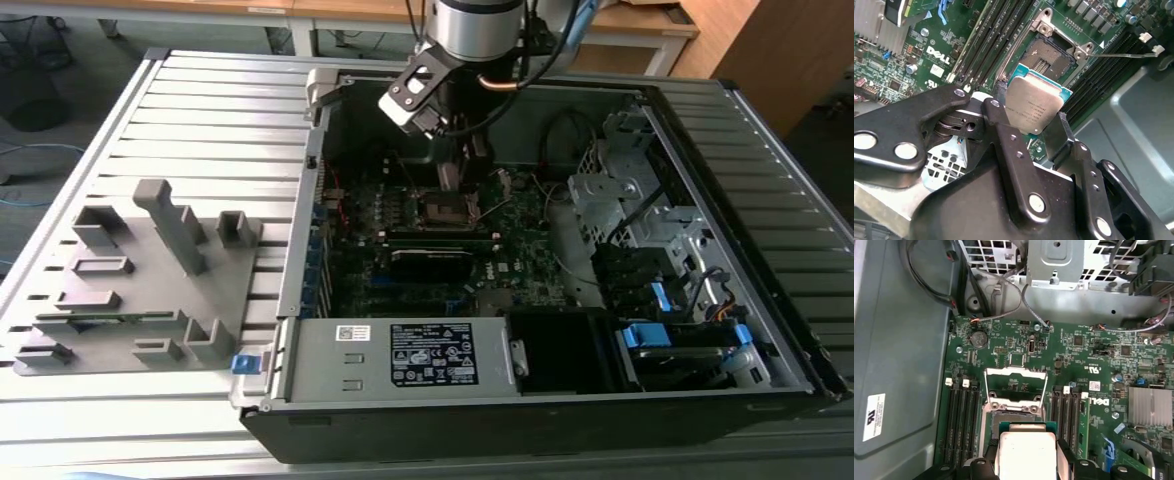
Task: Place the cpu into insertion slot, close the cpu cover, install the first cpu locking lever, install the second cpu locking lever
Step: 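Place the cpu into insertion slot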
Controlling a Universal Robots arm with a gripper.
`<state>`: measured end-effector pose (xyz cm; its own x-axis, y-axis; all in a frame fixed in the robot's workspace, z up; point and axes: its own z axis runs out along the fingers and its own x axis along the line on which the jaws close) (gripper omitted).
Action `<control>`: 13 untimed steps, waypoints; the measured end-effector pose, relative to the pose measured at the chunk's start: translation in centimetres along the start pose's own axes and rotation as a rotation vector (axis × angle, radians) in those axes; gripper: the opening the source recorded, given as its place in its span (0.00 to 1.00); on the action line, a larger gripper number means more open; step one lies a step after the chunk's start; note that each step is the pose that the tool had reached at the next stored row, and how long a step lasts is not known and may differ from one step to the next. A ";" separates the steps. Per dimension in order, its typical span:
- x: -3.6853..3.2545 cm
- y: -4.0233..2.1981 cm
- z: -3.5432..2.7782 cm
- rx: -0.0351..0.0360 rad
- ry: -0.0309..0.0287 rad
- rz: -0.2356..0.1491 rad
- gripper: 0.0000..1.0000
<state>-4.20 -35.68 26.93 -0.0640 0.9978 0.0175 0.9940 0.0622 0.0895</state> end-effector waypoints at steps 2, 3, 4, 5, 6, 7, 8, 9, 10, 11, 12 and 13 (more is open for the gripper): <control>0.00 -0.01 0.12 0.0001 0.0005 -0.001 0.54; 0.00 -0.01 0.13 0.0001 0.0013 -0.001 0.54; 0.00 -0.01 0.14 0.0001 0.0017 -0.001 0.54; 0.00 -0.01 0.15 0.0000 0.0023 -0.001 0.54; 0.00 -0.01 0.16 -0.0001 0.0028 -0.001 0.54; 0.00 -0.01 0.16 -0.0001 0.0028 -0.001 0.54; 0.00 -0.01 0.16 -0.0001 0.0029 -0.001 0.54; 0.00 -0.01 0.16 -0.0001 0.0029 -0.001 0.54; 0.00 -0.01 0.16 -0.0002 0.0029 -0.001 0.54; 0.00 -0.01 0.16 -0.0001 0.0029 -0.001 0.54; -0.01 -0.01 0.16 -0.0001 0.0028 -0.001 0.54; -0.01 -0.02 0.16 -0.0001 0.0028 -0.001 0.54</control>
<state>-4.20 -35.69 26.77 -0.0655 0.9976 0.0202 0.9940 0.0634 0.0896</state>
